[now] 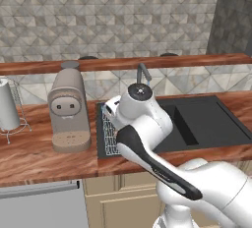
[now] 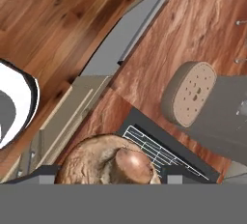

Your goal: Turn on the sink faucet. Then move the mushroom from the counter to the sink. Turn off the sink. Move the vegetable from the sink to the pot next to the stove. Finally move the pot to the rear left burner.

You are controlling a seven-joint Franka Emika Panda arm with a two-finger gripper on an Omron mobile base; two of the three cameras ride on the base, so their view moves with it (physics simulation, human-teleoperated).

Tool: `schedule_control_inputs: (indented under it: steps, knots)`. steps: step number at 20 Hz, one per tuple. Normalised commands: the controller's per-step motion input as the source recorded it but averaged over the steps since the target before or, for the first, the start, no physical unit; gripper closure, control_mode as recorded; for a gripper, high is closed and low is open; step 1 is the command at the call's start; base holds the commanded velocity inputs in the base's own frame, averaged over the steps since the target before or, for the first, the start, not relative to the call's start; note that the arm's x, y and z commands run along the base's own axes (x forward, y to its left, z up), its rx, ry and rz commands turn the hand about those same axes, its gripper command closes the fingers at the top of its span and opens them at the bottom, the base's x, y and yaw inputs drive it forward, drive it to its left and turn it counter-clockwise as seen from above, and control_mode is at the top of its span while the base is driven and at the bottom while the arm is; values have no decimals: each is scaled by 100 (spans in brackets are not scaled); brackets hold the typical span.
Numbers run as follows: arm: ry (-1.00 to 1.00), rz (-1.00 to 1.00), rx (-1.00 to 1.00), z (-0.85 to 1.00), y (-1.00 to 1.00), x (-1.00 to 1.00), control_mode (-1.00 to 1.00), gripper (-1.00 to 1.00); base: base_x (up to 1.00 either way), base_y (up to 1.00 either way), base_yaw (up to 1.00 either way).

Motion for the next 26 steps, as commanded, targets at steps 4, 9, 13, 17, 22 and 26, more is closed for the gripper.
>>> schedule_control_inputs:
  steps: [4,9,13,17,22,26]
  knots:
    - [10,0,0,-5,-96,11,-100,100,0,0,0]
    - [14,0,0,-2,-90,15,-100,100,0,0,0]
    - [16,0,3,-2,-93,16,-100,100,0,0,0]
    - [16,0,6,-5,-93,17,-100,100,0,0,0]
    - [14,0,5,-19,-82,32,-100,100,0,0,0]
    - [7,0,0,-27,-50,25,-100,100,0,0,0]
